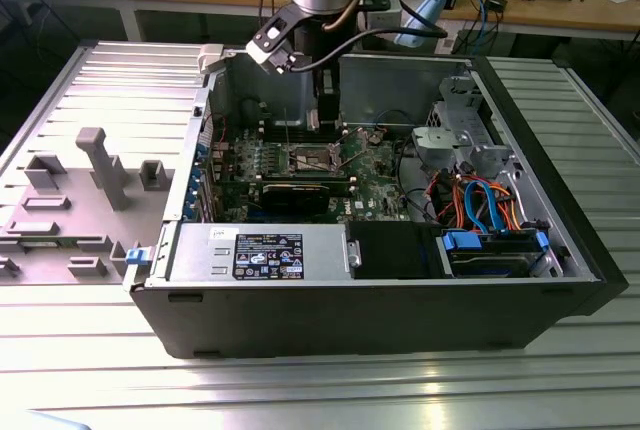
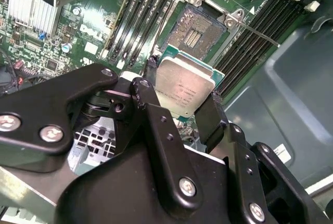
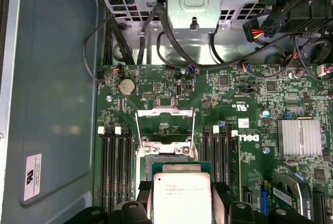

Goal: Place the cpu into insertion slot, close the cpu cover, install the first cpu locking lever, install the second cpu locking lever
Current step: 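Place the cpu into insertion slot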

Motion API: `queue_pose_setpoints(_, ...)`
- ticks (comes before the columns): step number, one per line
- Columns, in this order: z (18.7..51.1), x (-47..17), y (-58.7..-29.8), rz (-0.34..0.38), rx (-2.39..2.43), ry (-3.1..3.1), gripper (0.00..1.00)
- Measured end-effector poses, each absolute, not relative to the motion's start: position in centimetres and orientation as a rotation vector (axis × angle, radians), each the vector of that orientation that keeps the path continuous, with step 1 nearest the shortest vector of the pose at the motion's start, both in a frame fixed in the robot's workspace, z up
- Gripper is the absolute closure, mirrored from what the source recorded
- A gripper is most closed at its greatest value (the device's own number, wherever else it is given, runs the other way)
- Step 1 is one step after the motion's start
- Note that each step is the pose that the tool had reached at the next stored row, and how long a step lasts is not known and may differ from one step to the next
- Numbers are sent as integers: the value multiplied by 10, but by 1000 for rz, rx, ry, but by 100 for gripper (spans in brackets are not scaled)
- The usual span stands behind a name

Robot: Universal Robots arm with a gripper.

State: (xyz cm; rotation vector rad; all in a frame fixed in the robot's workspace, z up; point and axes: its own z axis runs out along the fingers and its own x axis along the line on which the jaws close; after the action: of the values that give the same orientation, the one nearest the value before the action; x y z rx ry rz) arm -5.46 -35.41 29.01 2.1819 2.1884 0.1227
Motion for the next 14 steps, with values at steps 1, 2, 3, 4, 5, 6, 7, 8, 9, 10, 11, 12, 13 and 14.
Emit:
queue_pose_setpoints(1, 288, -55, -354, 124, 2180, 2189, 46)
queue_pose_setpoints(2, 285, -55, -354, 125, 2178, 2190, 46)
queue_pose_setpoints(3, 283, -55, -354, 127, 2177, 2190, 46)
queue_pose_setpoints(4, 282, -55, -354, 128, 2175, 2190, 46)
queue_pose_setpoints(5, 281, -56, -354, 130, 2174, 2189, 46)
queue_pose_setpoints(6, 280, -56, -354, 135, 2172, 2187, 46)
queue_pose_setpoints(7, 279, -57, -354, 139, 2169, 2185, 46)
queue_pose_setpoints(8, 278, -59, -354, 146, 2166, 2181, 46)
queue_pose_setpoints(9, 275, -61, -354, 148, 2164, 2182, 46)
queue_pose_setpoints(10, 272, -61, -353, 148, 2164, 2182, 46)
queue_pose_setpoints(11, 269, -61, -353, 148, 2164, 2182, 46)
queue_pose_setpoints(12, 266, -61, -352, 148, 2164, 2182, 46)
queue_pose_setpoints(13, 265, -61, -352, 148, 2164, 2182, 46)
queue_pose_setpoints(14, 263, -61, -352, 148, 2164, 2182, 46)
